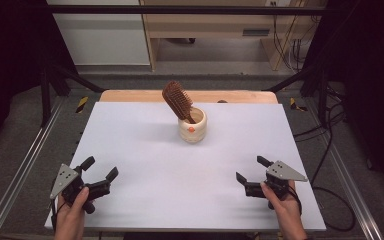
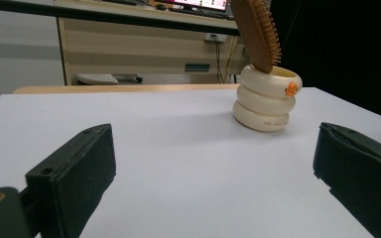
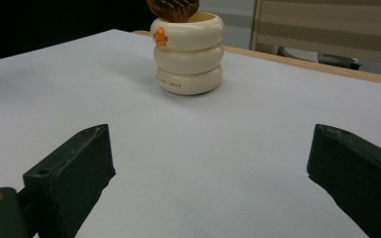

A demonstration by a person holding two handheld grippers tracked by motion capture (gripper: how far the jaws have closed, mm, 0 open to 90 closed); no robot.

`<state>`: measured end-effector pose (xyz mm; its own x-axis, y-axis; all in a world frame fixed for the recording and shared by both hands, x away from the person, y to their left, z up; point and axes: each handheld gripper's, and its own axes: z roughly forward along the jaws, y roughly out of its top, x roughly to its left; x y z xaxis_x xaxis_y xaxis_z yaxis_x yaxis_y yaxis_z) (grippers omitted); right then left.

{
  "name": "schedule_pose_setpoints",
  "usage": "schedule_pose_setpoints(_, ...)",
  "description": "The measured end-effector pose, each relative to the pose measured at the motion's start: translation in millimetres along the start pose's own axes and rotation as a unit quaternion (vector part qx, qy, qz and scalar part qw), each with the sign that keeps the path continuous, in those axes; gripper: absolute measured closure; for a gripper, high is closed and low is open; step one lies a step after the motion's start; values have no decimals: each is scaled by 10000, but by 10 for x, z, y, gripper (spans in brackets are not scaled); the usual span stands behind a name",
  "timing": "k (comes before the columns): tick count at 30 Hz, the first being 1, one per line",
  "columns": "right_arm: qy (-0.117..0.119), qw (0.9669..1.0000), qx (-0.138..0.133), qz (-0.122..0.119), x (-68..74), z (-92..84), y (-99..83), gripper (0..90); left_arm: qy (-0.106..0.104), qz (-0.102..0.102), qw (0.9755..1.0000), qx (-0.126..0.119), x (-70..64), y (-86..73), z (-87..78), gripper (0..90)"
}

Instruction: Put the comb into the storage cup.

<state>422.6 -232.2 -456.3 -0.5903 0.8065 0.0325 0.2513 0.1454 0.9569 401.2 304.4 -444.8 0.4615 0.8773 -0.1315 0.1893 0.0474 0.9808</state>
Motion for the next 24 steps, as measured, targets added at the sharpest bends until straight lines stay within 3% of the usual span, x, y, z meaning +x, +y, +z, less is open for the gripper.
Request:
schedule_pose_setpoints(5, 17, 10000, -6, -4, 0, 1, -1, 45, -66, -9, 10000, 19, -31, -36, 17, 26)
schedule_pose_setpoints(24, 81, 10000, -1, -26, 15, 19, -15, 43, -230, 253, 9994, 18, -185, -73, 25, 24)
